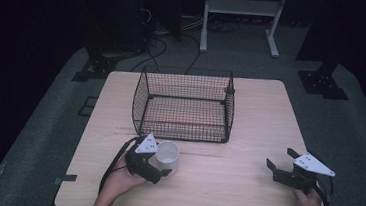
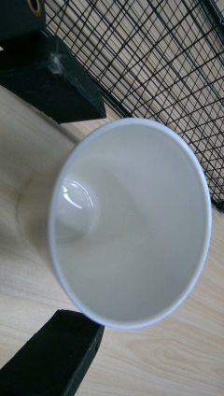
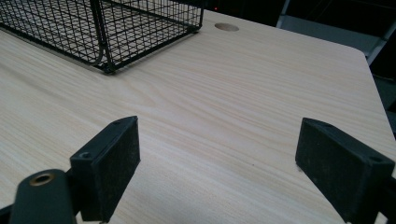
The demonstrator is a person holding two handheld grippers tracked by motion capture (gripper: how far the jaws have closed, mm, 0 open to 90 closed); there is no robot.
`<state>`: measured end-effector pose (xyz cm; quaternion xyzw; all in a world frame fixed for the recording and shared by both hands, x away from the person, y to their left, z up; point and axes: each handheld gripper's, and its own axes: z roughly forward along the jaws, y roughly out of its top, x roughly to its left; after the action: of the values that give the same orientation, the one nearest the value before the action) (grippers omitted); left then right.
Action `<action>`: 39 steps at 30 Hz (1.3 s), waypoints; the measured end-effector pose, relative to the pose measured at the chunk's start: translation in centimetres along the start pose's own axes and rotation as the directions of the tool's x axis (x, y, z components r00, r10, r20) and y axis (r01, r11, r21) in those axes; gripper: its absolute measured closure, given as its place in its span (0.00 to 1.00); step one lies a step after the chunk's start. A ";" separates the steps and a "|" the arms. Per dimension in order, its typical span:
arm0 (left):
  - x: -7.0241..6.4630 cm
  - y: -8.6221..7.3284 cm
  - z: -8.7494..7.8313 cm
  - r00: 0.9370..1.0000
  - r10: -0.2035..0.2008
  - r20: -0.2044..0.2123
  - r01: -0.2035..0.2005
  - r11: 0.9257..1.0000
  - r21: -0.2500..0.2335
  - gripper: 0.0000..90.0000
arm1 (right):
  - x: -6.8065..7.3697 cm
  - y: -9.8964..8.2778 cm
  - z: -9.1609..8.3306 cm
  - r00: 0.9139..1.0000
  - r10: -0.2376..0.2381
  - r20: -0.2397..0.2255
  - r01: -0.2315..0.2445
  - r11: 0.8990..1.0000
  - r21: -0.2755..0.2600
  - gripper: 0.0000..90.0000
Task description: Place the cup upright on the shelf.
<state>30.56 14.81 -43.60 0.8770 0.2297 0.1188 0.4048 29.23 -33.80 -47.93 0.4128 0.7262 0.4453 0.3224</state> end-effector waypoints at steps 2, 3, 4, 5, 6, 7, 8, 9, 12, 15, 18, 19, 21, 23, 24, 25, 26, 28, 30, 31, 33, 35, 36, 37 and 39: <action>0.1 0.1 0.1 1.000 -0.004 0.003 0.004 1.000 -0.001 0.02 | 0.0 0.0 0.0 1.000 0.000 0.000 0.000 1.000 0.000 0.15; 0.1 0.1 0.2 1.000 -0.007 0.004 0.007 1.000 -0.002 0.02 | 0.0 0.0 0.0 1.000 0.000 0.000 0.000 1.000 0.000 0.14; 0.2 0.1 0.3 1.000 -0.008 0.007 0.008 1.000 0.000 0.02 | 0.0 0.0 0.0 1.000 -0.002 -0.001 0.002 1.000 0.000 0.15; 0.2 0.1 0.4 1.000 -0.011 0.007 0.011 1.000 0.004 0.02 | 0.0 0.0 0.0 1.000 -0.002 0.000 0.002 1.000 0.000 0.15; 0.3 0.1 0.5 1.000 -0.011 0.005 0.011 1.000 0.006 0.02 | 0.0 0.0 0.0 1.000 -0.002 0.000 0.002 1.000 0.000 0.15; 0.3 0.1 0.5 1.000 -0.011 0.005 0.011 1.000 0.006 0.03 | 0.0 0.0 0.0 1.000 -0.002 0.000 0.002 1.000 0.000 0.15; 0.3 0.2 0.6 1.000 -0.010 0.008 0.010 1.000 0.010 0.03 | 0.0 0.0 0.0 1.000 -0.002 0.000 0.002 1.000 0.000 0.15; 0.3 0.2 0.7 1.000 -0.009 0.009 0.009 1.000 0.010 0.04 | 0.0 0.0 0.0 1.000 -0.001 0.000 0.001 1.000 0.000 0.15; 0.5 0.2 1.0 1.000 -0.017 0.021 0.017 1.000 0.012 0.05 | 0.0 0.0 0.0 1.000 -0.002 0.000 0.002 1.000 0.000 0.15; 0.6 0.2 1.1 1.000 -0.017 0.024 0.017 1.000 0.015 0.06 | 0.0 0.0 0.0 1.000 -0.003 0.000 0.003 1.000 0.000 0.15; 0.6 0.3 1.3 0.999 -0.016 0.028 0.015 1.000 0.028 0.10 | 0.0 0.0 0.0 1.000 -0.002 0.000 0.002 1.000 0.000 0.15; 0.6 0.3 1.3 0.999 -0.016 0.028 0.015 1.000 0.028 0.11 | 0.0 0.0 0.0 1.000 -0.002 0.000 0.002 1.000 0.000 0.15; 0.7 0.4 1.3 0.999 -0.012 0.032 0.012 1.000 0.025 0.16 | 0.0 0.0 0.0 1.000 -0.002 0.000 0.002 1.000 -0.001 0.15; 0.6 0.5 1.3 0.999 -0.005 0.041 0.004 1.000 0.022 0.20 | 0.0 0.0 0.0 1.000 -0.002 0.000 0.002 1.000 -0.002 0.15; 0.6 0.6 1.3 0.999 0.003 0.038 -0.004 1.000 0.026 0.22 | 0.0 0.0 0.0 1.000 -0.002 0.001 0.002 1.000 -0.002 0.15; 0.6 0.6 1.3 0.999 0.003 0.038 -0.004 1.000 0.026 0.22 | 0.0 0.0 0.0 1.000 -0.002 0.001 0.002 1.000 -0.002 0.15; 0.6 0.6 1.3 0.999 0.002 0.042 -0.003 1.000 0.030 0.23 | 0.0 0.0 0.0 1.000 -0.001 0.002 0.001 1.000 -0.002 0.15; 0.6 0.7 1.3 0.999 0.003 0.045 -0.005 0.999 0.032 0.23 | 0.0 0.0 0.0 1.000 -0.001 0.002 0.001 1.000 -0.002 0.15; 0.6 0.7 1.3 0.999 0.008 0.049 -0.009 0.999 0.031 0.23 | 0.0 0.0 0.0 1.000 -0.001 0.002 0.001 1.000 -0.002 0.15; 0.6 0.8 1.2 0.999 0.010 0.046 -0.011 1.000 0.028 0.23 | 0.0 0.0 0.0 1.000 0.000 0.002 0.000 1.000 -0.004 0.15; 0.6 1.0 1.1 0.999 0.012 0.052 -0.014 1.000 0.026 0.23 | 0.0 0.0 0.0 1.000 0.001 0.003 -0.001 1.000 -0.006 0.15; 0.6 1.3 0.9 0.998 0.021 0.054 -0.022 0.999 0.024 0.23 | 0.0 0.0 0.0 1.000 0.001 0.004 -0.001 1.000 -0.005 0.15; 0.5 1.6 0.8 0.998 0.028 0.058 -0.029 0.999 0.015 0.23 | 0.0 0.0 0.0 1.000 0.002 0.004 -0.002 1.000 -0.005 0.15; 0.5 1.6 0.8 0.998 0.028 0.058 -0.029 0.999 0.015 0.23 | 0.0 0.0 0.0 1.000 0.002 0.004 -0.001 1.000 -0.003 0.15; 0.4 2.1 0.6 0.997 0.035 0.069 -0.035 0.999 0.010 0.23 | 0.0 0.0 0.0 1.000 0.001 0.004 -0.001 1.000 -0.003 0.15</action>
<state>31.77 13.41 -42.37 0.8868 0.2009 0.0943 0.4055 29.23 -33.81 -47.93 0.4136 0.7245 0.4458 0.3245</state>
